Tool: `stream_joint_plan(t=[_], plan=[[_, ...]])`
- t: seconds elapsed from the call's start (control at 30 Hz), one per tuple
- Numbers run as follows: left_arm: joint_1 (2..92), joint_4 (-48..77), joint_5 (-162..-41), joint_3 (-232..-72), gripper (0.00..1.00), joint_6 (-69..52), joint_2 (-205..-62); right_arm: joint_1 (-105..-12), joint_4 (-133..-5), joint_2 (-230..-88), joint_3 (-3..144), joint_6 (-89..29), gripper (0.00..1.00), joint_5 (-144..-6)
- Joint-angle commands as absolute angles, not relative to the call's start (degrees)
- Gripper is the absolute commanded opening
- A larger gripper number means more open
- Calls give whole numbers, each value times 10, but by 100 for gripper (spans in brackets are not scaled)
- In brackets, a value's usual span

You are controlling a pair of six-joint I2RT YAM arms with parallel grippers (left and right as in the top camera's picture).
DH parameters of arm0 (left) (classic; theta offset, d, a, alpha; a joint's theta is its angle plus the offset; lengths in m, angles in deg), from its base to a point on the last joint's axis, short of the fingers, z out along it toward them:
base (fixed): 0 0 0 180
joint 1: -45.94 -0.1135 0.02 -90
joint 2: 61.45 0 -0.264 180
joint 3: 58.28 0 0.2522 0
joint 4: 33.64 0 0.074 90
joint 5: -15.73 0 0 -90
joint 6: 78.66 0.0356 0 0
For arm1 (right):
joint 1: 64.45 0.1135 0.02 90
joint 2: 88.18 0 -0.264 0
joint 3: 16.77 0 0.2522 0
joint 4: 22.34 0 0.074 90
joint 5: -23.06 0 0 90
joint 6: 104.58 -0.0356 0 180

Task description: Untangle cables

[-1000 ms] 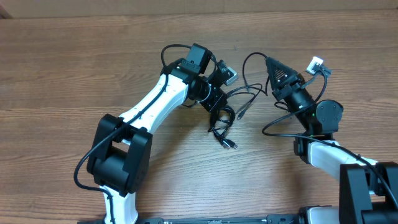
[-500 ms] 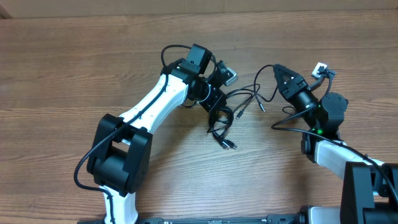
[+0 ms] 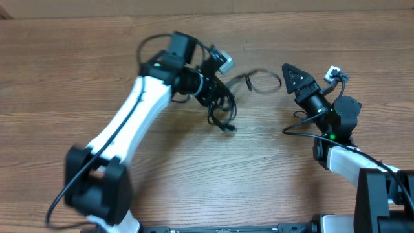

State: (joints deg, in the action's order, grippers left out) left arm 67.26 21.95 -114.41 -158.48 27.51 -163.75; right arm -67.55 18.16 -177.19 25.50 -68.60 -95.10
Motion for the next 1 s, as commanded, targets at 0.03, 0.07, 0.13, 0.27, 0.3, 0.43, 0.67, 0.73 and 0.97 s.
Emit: stream_joint_plan(t=[0.03, 0.07, 0.13, 0.27, 0.3, 0.43, 0.67, 0.73, 0.97], plan=[[672, 215, -1171, -1597, 4, 265, -1554, -679, 205, -1773, 263, -686, 100, -958], [672, 214, -1169, -1597, 4, 265, -1540, -678, 212, -1773, 263, -686, 100, -964], [672, 210, -1156, -1597, 4, 265, -1519, -679, 228, -1773, 263, -686, 100, -983], [672, 204, -1126, -1597, 4, 265, -1492, -678, 269, -1773, 263, -686, 100, -1030], [672, 203, -1127, -1597, 4, 265, -1487, -678, 280, -1773, 263, -686, 100, -1041], [672, 197, -1128, -1597, 4, 253, -1483, -669, 314, -1773, 263, -686, 100, -1064], [672, 186, -1126, -1597, 4, 250, -1483, -628, 359, -1773, 263, -685, 100, -1074], [672, 184, -1126, -1597, 4, 250, -1483, -616, 367, -1773, 263, -682, 100, -1086], [672, 189, -1051, -1597, 4, 223, -1483, -596, 372, -1773, 263, -681, 100, -1102]])
